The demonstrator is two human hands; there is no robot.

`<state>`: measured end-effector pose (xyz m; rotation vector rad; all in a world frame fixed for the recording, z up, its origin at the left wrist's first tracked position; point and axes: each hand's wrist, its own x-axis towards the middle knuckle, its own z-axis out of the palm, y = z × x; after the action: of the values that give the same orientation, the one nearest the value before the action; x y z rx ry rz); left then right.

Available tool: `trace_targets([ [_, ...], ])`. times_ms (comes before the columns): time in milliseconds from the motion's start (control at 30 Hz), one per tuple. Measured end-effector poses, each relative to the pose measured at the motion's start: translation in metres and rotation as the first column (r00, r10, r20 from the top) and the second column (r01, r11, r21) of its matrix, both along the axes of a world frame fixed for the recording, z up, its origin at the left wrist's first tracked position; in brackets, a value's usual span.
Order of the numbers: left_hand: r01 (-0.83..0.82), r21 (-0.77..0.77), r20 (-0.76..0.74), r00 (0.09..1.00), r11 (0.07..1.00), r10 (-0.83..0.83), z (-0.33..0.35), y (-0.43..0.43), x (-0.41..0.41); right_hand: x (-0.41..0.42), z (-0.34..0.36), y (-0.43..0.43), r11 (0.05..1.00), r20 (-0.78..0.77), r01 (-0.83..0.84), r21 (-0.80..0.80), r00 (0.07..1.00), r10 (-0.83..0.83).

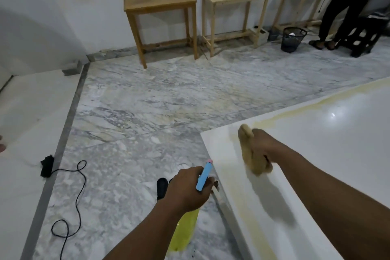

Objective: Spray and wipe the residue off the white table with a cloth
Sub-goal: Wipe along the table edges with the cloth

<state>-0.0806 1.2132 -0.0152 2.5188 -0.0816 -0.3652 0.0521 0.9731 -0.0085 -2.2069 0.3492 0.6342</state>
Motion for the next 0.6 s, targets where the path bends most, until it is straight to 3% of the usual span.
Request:
trace_targets([
  [100,-0.012,-0.025,-0.006,1.000,1.000,0.012,-0.021,0.037,0.017,0.051,-0.028,0.061,0.966,0.153,-0.125,-0.226,0.975,0.162],
  [167,-0.013,-0.033,-0.021,1.000,0.999,0.013,-0.032,0.059,0.028,0.071,-0.062,0.096,0.935,0.108,-0.233,-0.268,0.957,0.269],
  [233,-0.007,-0.019,-0.033,0.999,1.000,0.006,-0.044,0.075,0.039,0.074,-0.095,0.121,0.855,-0.029,-0.382,-0.351,0.917,0.398],
  [267,-0.002,-0.016,-0.044,0.999,1.000,0.001,-0.048,0.081,0.045,0.073,-0.107,0.127,0.804,-0.019,-0.415,-0.426,0.892,0.451],
  [367,0.038,-0.018,-0.058,0.998,0.999,-0.039,-0.065,0.090,0.060,0.067,-0.132,0.120,0.708,0.225,-0.344,-0.617,0.785,0.577],
  [433,0.079,-0.019,-0.035,0.996,0.997,-0.080,-0.075,0.087,0.067,0.065,-0.151,0.109,0.664,0.249,-0.386,-0.640,0.714,0.655],
  [600,0.145,-0.081,-0.004,0.989,0.986,-0.146,-0.097,0.070,0.077,0.069,-0.178,0.104,0.669,0.292,-0.318,-0.672,0.717,0.634],
])
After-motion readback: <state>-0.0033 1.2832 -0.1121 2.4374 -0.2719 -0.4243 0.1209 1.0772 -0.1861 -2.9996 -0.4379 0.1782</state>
